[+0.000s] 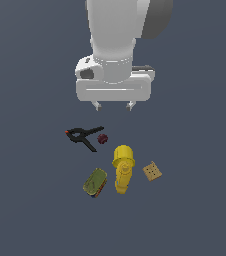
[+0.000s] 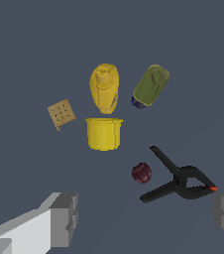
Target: Pick up a designated object from a clutter of objects.
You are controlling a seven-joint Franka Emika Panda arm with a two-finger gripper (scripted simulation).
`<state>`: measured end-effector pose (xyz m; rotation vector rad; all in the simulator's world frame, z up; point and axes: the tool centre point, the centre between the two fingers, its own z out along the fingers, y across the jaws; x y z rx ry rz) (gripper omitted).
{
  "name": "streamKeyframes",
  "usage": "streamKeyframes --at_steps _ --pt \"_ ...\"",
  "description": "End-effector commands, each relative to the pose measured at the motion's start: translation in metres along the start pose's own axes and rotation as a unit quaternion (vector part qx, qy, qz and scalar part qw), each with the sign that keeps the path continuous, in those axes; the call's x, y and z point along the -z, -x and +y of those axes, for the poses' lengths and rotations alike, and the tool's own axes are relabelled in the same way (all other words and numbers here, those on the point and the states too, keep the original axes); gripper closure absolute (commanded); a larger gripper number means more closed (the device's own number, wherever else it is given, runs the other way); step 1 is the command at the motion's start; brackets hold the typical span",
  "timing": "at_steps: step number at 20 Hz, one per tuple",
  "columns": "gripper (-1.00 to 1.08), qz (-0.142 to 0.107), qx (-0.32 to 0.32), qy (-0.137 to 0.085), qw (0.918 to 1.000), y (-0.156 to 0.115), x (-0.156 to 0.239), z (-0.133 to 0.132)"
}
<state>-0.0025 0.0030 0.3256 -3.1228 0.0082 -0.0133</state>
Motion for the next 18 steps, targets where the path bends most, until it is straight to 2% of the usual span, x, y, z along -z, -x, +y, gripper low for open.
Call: streamKeyframes --at_steps 1,9,18 --pt "-0.92 0.000 0.000 0.000 1.0000 0.000 0.000 0.000" --pt "-0.92 0.023 -0.032 0.003 0.9992 -0.010 0.017 0.028" --pt "-0.92 0.023 -0.033 0.003 0.9992 -0.011 0.016 0.028"
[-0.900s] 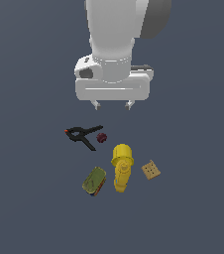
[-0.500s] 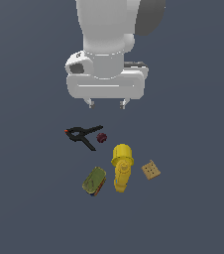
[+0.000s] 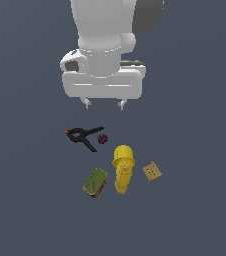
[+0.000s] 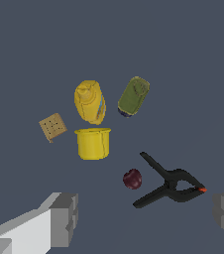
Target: Pick up a designated object from a clutter of objects.
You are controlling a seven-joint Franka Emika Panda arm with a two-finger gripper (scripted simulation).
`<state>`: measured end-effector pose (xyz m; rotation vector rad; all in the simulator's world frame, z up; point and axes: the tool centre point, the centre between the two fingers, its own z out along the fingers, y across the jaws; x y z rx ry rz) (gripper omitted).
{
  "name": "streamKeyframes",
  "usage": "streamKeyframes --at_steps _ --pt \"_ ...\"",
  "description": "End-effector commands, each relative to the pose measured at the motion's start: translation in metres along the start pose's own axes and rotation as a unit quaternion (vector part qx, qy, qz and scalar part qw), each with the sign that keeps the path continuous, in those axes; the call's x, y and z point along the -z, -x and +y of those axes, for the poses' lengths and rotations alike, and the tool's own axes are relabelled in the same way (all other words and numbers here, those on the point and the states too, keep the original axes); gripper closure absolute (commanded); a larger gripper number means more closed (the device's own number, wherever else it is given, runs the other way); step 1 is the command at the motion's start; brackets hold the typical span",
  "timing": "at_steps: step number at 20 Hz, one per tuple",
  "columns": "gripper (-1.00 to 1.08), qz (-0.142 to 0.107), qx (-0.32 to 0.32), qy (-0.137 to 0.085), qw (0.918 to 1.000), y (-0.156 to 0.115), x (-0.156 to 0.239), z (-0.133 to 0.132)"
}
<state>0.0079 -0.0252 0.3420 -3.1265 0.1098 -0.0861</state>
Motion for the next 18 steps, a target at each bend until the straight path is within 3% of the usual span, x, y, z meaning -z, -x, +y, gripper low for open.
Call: streamKeyframes --at_steps 1,10,18 --pt "-0.92 0.000 -0.003 0.000 1.0000 -0.002 -0.002 0.000" --pt "-0.92 -0.004 -0.036 -0.002 0.9993 -0.026 -0.026 0.004" --pt "-0.92 -0.011 -0.095 -0.001 0.9954 -0.063 -0.074 0.012"
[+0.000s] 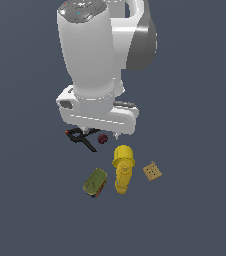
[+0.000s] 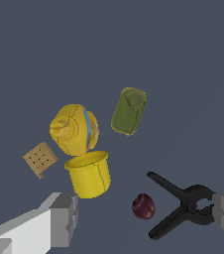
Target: Pick up a designated object from a clutter of objects.
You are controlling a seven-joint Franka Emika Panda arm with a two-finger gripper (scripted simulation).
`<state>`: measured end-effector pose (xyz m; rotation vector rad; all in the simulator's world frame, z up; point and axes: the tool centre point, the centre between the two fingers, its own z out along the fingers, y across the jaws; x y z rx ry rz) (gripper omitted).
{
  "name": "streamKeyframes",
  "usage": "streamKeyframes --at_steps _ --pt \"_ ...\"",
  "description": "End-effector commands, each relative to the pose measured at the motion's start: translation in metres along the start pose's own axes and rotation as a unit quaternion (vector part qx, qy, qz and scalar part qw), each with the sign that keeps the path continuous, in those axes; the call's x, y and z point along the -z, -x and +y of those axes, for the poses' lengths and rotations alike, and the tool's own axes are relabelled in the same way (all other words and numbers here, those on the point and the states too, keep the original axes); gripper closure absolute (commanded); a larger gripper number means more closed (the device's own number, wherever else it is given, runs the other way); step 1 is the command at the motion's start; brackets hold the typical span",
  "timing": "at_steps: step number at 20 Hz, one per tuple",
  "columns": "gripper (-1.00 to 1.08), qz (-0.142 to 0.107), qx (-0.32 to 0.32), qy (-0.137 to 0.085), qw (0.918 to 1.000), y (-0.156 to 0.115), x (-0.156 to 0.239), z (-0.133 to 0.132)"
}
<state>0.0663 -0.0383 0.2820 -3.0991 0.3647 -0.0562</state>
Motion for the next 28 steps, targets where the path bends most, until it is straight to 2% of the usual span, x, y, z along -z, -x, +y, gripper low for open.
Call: streamKeyframes --at_steps 1,9,16,22,28 --pt "-0.92 -0.002 -0.022 0.001 0.9998 -0.013 -0.019 0.001" --pt "-0.92 -0.009 -0.091 0.005 0.9958 -0.051 -0.087 0.006" --pt "-0.92 -0.012 -0.137 0.011 0.9904 -0.071 -0.139 0.011" --pt "-0.92 -0.014 -0.160 0.014 0.9869 -0.079 -0.167 0.014" --pt "-0.92 -0.014 -0.167 0.015 0.9857 -0.081 -0.176 0.015"
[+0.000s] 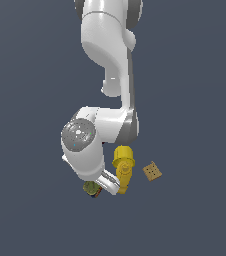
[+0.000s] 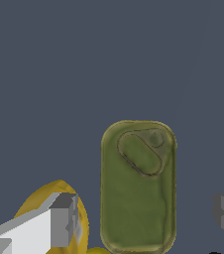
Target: Pick up a designated object from a clutter of objects.
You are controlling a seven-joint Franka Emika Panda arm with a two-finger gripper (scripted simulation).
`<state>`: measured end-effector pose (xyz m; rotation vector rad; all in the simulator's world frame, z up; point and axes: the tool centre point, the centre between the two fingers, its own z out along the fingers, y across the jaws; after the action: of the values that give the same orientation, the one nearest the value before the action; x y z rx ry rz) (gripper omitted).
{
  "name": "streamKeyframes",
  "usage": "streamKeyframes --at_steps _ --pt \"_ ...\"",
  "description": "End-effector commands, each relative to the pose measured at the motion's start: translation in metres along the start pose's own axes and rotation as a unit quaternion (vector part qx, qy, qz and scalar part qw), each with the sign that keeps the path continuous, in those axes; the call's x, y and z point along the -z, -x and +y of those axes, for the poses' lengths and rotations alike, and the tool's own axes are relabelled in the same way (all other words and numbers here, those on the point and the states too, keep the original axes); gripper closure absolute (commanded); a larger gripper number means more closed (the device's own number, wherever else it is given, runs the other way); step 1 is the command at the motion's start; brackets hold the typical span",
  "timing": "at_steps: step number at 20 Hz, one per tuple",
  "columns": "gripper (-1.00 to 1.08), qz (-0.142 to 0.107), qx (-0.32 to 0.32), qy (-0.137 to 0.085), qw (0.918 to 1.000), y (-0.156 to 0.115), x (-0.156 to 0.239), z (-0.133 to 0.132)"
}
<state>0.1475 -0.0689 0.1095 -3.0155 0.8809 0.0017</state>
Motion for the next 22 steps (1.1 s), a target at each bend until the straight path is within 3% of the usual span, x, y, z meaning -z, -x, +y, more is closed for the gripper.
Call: streamKeyframes --at_steps 1,13,19,20,22 --pt "-0.92 0.000 0.000 0.000 1.0000 0.000 0.000 0.000" --pt "-0.92 0.000 -0.001 0.000 1.0000 0.001 -0.047 0.001" --pt "-0.92 0.000 -0.001 0.000 1.0000 -0.001 -0.051 0.000" --pt "1.08 0.000 -0.001 0.000 1.0000 -0.001 -0.051 0.000" --pt "1.08 0.000 -0.001 0.000 1.0000 -0.001 -0.051 0.000"
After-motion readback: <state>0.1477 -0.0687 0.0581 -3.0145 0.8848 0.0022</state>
